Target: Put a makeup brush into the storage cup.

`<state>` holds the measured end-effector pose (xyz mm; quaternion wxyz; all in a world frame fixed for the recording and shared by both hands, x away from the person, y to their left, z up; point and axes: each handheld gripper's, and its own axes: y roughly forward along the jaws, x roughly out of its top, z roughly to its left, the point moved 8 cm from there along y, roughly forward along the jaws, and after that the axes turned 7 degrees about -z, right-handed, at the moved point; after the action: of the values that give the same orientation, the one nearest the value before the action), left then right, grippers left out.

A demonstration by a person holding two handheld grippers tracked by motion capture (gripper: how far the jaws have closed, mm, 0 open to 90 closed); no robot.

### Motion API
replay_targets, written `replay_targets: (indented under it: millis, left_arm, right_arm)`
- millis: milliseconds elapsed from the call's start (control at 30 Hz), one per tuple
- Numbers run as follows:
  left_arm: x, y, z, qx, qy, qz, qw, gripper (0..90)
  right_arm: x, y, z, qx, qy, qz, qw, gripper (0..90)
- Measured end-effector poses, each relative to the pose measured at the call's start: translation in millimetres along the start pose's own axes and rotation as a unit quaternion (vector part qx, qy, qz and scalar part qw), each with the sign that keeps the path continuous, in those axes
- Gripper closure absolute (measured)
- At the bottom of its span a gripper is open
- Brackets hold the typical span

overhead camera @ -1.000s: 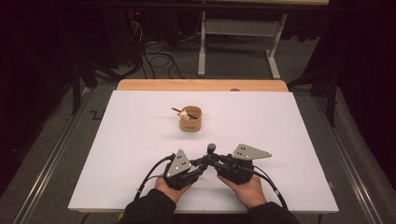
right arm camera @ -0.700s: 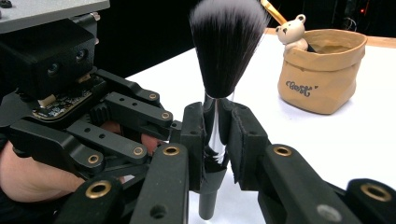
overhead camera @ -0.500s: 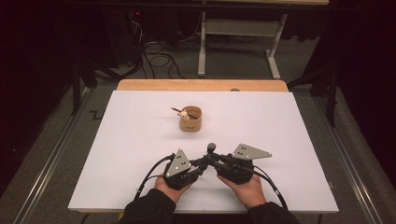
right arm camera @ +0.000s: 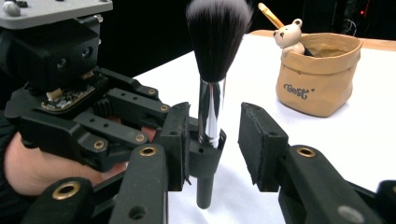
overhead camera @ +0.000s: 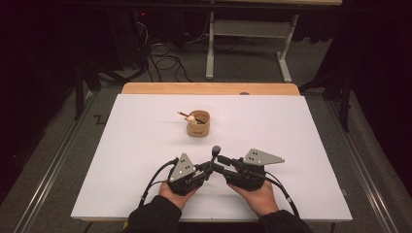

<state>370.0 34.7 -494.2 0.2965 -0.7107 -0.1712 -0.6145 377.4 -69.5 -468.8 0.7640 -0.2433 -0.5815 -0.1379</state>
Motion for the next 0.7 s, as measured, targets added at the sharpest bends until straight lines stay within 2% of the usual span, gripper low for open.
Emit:
replay_targets:
  millis: [167, 433, 700]
  left_arm:
    - [2.3, -3.5, 5.4, 0.008, -0.010, -0.008, 0.9999, 79.0]
    - [4.9, -8.8, 11.4, 0.014, -0.015, -0.015, 0.9997, 79.0]
    - [6.5, -11.3, 15.6, 0.020, -0.019, -0.018, 0.9995, 79.0]
  right_arm:
    - [3.6, -6.1, -2.0, -0.002, -0.004, -0.001, 1.0000, 60.8]
    - [8.2, -26.0, -18.1, -0.021, -0.012, 0.004, 0.9997, 55.5]
    - [8.3, -47.4, -34.5, -0.045, -0.021, 0.003, 0.9988, 40.9]
